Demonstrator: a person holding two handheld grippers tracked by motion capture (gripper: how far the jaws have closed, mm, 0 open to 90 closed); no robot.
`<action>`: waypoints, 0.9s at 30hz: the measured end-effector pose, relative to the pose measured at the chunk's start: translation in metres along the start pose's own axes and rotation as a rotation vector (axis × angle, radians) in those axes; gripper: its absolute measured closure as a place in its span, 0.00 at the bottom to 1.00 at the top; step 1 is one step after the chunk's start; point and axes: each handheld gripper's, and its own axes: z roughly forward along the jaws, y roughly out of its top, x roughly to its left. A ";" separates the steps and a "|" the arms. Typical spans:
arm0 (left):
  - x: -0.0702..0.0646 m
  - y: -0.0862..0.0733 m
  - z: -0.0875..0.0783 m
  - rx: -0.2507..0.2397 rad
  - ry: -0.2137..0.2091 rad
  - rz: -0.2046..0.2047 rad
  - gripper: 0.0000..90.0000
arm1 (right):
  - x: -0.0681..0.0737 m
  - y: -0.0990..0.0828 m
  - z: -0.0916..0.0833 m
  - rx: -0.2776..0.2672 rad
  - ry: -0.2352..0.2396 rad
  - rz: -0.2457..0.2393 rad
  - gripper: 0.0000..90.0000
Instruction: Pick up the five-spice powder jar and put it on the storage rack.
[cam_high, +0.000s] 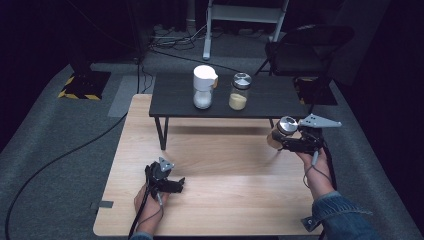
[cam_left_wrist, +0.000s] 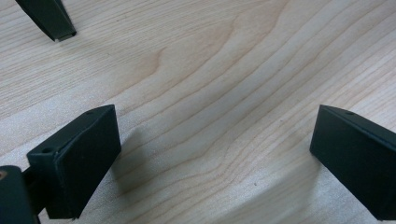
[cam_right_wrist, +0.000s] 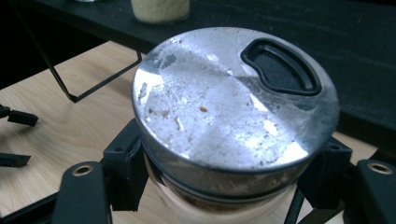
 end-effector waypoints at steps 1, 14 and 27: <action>0.000 0.000 0.000 0.001 0.000 0.000 0.02 | -0.001 0.003 -0.001 -0.003 0.001 0.001 0.33; 0.000 0.000 0.000 0.001 -0.001 -0.001 0.02 | 0.000 0.042 -0.019 -0.041 -0.005 -0.011 0.33; 0.000 0.000 0.000 0.001 0.000 0.000 0.02 | -0.001 0.077 -0.018 -0.049 -0.010 -0.028 0.33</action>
